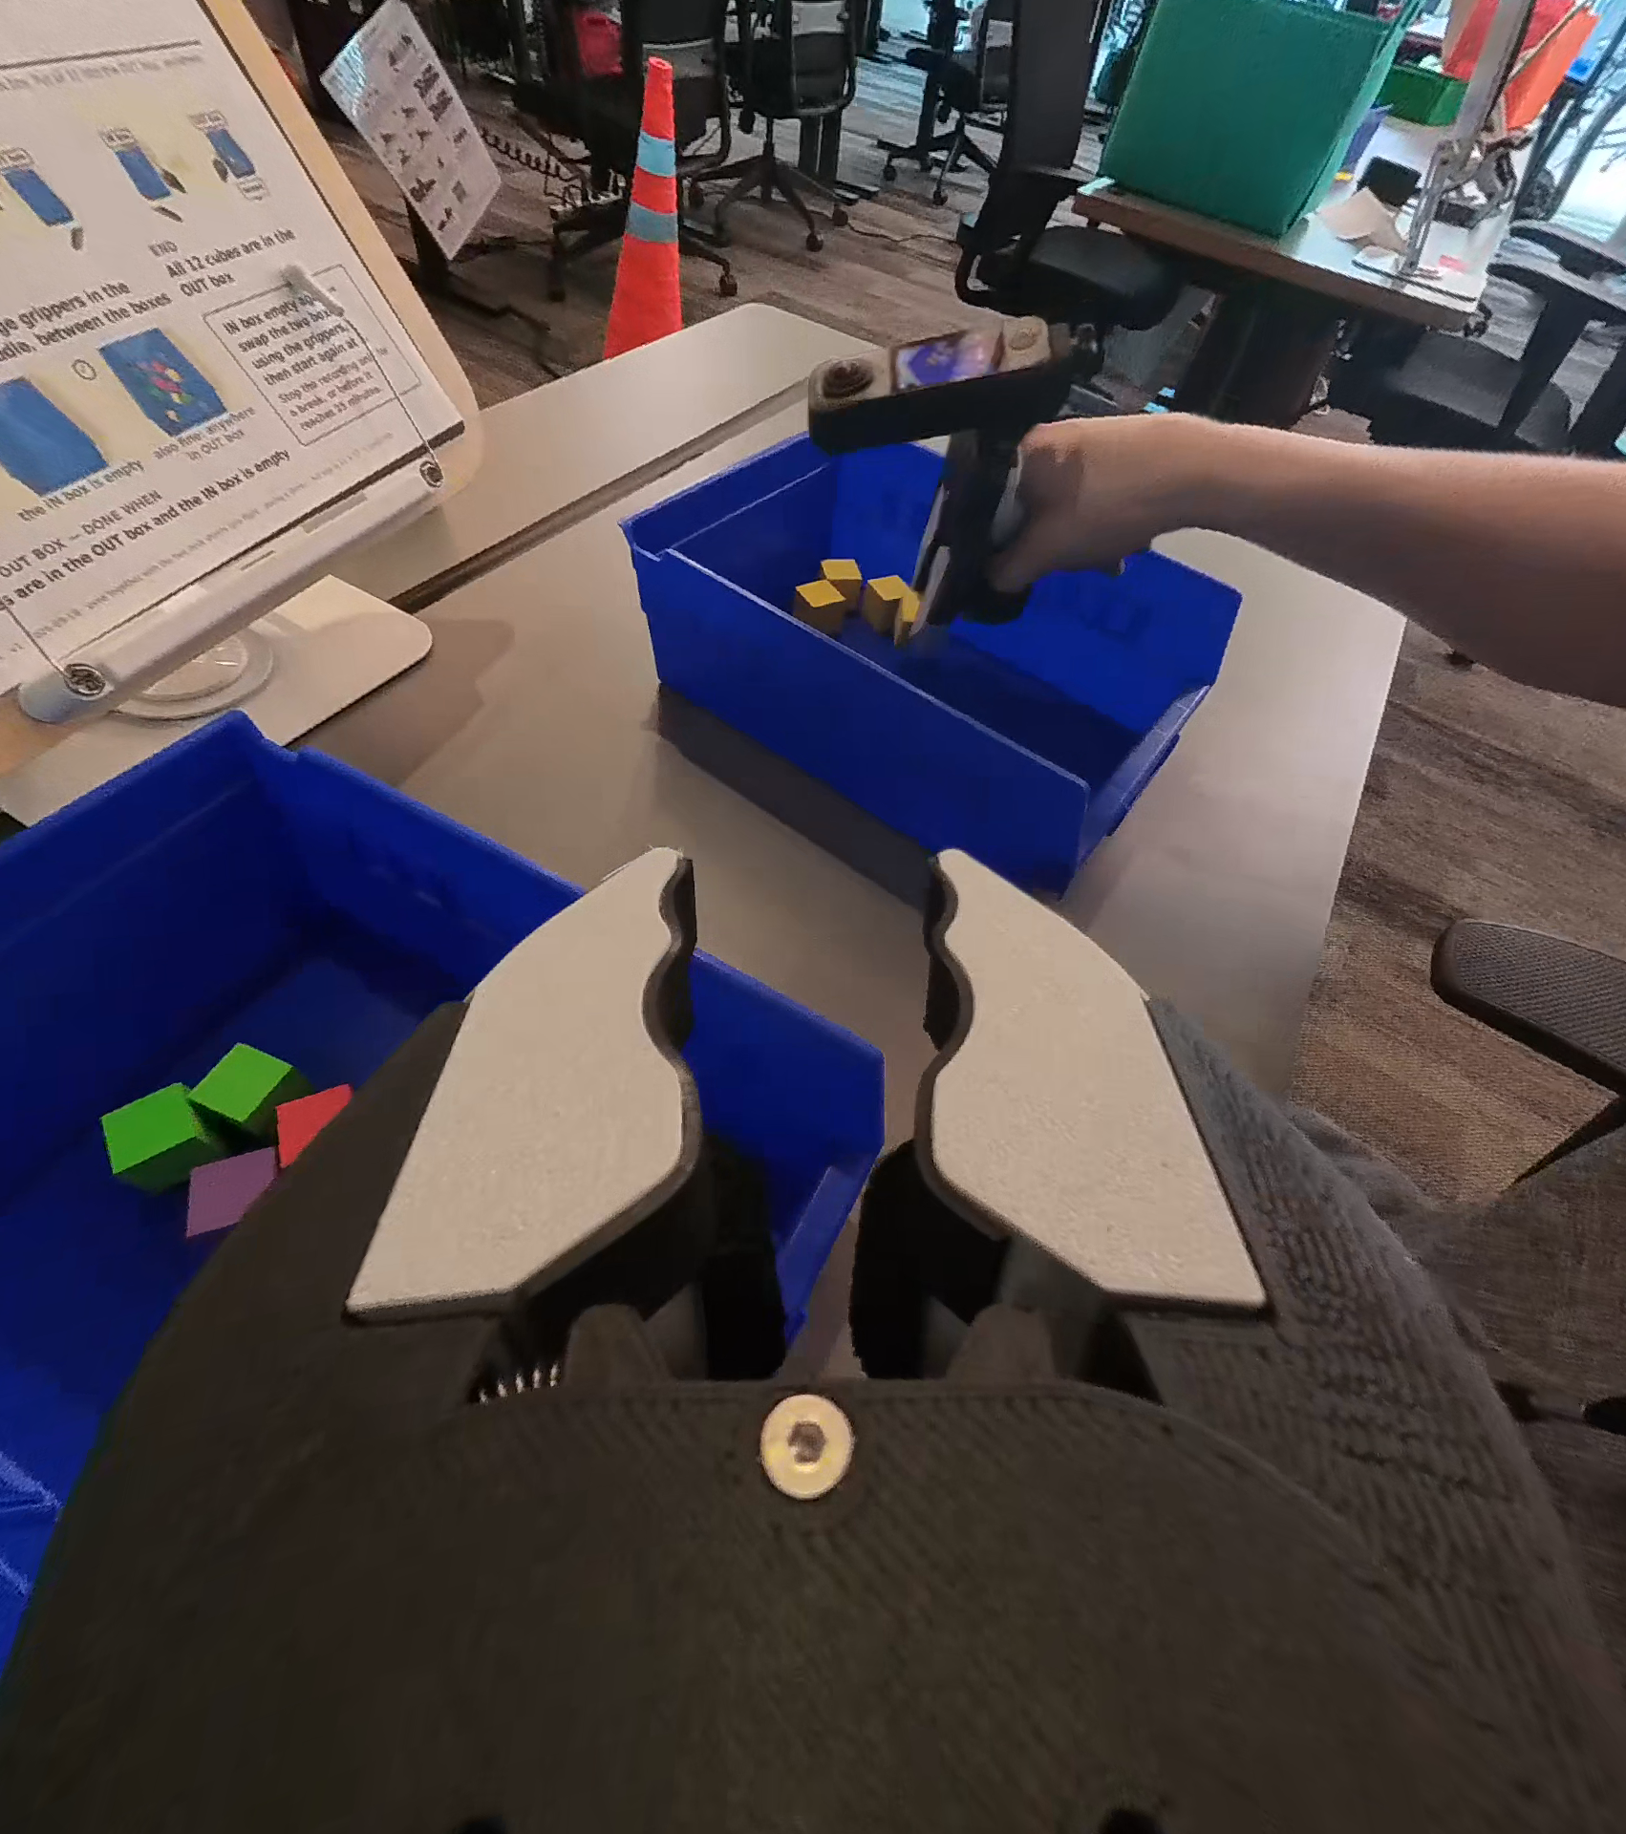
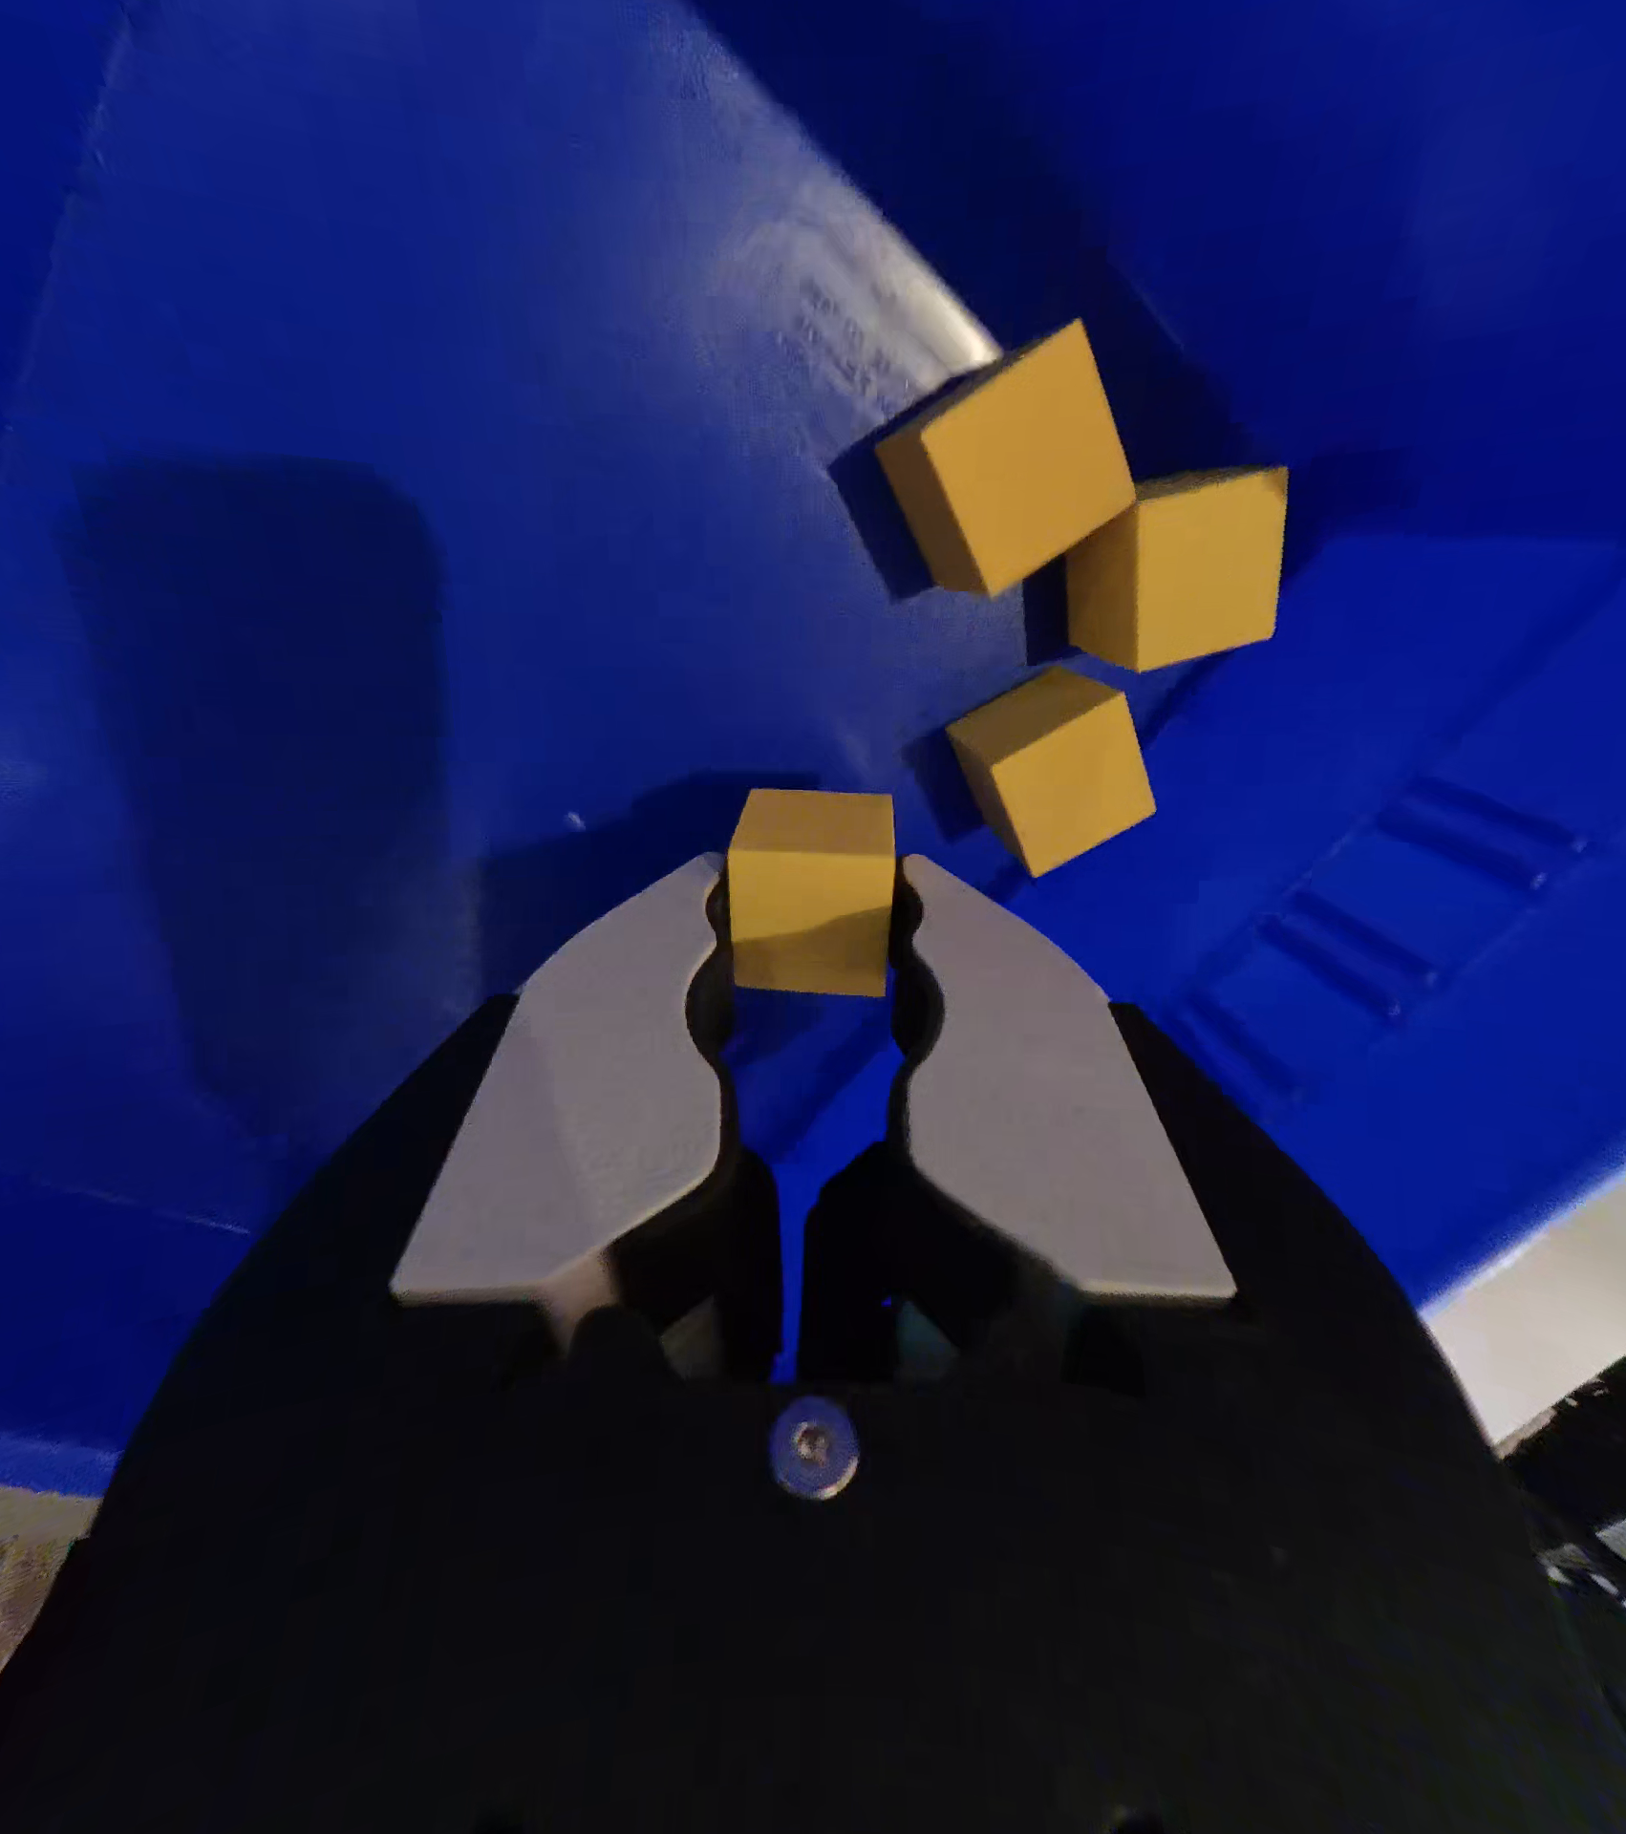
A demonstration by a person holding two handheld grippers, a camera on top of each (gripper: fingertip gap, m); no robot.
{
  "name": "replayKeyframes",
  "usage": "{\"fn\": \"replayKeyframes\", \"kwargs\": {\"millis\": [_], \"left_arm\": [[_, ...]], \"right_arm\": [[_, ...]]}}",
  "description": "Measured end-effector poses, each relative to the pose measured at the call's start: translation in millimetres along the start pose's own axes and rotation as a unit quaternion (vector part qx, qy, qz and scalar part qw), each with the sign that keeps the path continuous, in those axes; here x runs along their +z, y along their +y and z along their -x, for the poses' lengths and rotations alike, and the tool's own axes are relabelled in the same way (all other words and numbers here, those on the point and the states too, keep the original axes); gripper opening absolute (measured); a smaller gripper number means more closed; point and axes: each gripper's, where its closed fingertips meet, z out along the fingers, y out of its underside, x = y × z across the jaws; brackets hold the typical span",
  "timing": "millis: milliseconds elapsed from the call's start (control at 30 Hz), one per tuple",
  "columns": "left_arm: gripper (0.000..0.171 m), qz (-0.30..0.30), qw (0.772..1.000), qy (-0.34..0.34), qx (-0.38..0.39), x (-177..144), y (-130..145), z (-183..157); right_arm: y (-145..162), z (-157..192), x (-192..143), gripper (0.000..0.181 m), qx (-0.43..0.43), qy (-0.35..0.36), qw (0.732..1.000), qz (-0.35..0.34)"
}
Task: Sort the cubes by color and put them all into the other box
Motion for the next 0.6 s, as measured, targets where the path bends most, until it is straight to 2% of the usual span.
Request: {"fn": "replayKeyframes", "kwargs": {"millis": [100,267,400,533,600], "left_arm": [[0.044,-0.003,1.000,-0.008,0.005,-3,-1,3],[0.044,-0.010,1.000,-0.014,0.010,-12,-5,5],[0.045,-0.014,0.998,-0.060,0.005,-27,-6,28],[0.045,-0.007,0.996,-0.089,-0.001,-38,-2,43],[0.045,0.008,0.995,-0.103,-0.002,-38,4,49]], "right_arm": [[-7,-5,5,0.029,0.002,0.006,1.000,0.009],[-2,-14,15,0.029,0.017,0.017,0.999,0.043],[-1,-27,15,0.029,0.023,0.050,0.997,0.052],[-4,-28,16,0.029,0.025,0.048,0.997,0.051],[-5,-27,16,0.036,0.024,0.043,0.998,0.050]]}}
